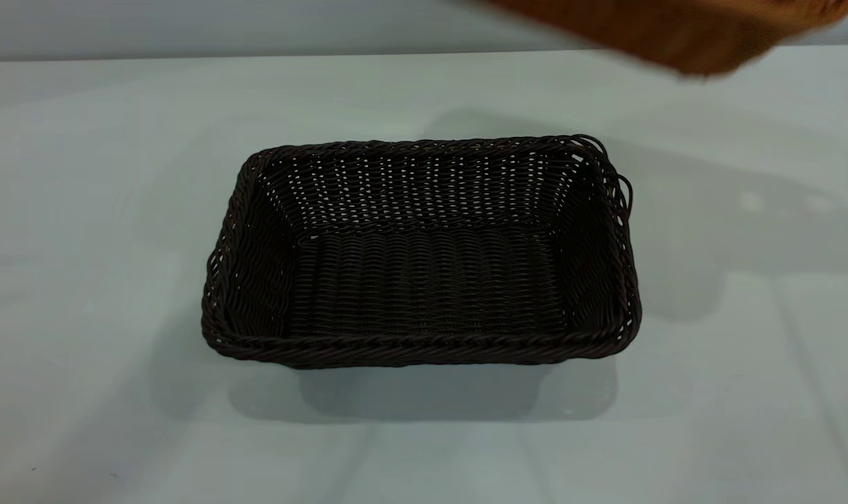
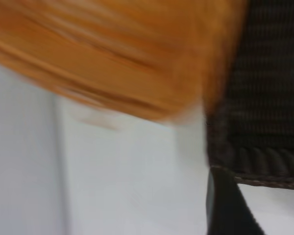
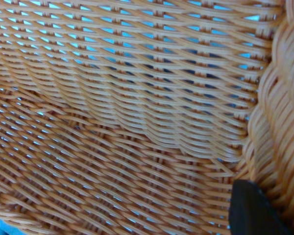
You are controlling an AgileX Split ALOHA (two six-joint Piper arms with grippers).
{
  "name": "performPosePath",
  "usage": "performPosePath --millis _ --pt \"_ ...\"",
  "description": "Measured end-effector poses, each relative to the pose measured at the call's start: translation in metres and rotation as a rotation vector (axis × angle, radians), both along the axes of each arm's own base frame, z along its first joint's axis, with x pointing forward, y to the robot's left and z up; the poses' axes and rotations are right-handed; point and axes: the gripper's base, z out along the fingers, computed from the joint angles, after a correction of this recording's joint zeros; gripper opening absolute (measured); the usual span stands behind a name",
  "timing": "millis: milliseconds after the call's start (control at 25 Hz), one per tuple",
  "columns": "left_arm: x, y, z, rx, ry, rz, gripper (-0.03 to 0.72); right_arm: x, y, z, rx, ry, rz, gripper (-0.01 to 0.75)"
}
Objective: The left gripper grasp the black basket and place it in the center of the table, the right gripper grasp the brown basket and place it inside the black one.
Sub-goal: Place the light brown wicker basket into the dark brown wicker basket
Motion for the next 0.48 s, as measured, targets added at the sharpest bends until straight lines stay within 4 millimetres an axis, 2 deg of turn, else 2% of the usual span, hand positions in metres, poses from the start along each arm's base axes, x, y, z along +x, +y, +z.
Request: performPosePath --millis 120,280,480 --pt "-0.016 0.010 0.031 -0.059 -0.095 0.001 0.307 -0.005 0.038 -0.011 -0.059 0.035 0.140 0.067" --pt "-0.028 0.018 0.051 -0.092 -0.155 0.002 0.306 -0.014 0.086 -0.028 -0.085 0.078 0.288 0.067" --pt "-0.034 0.023 0.056 -0.082 -0.167 0.003 0.306 -0.018 0.110 -0.053 -0.116 0.144 0.338 0.067"
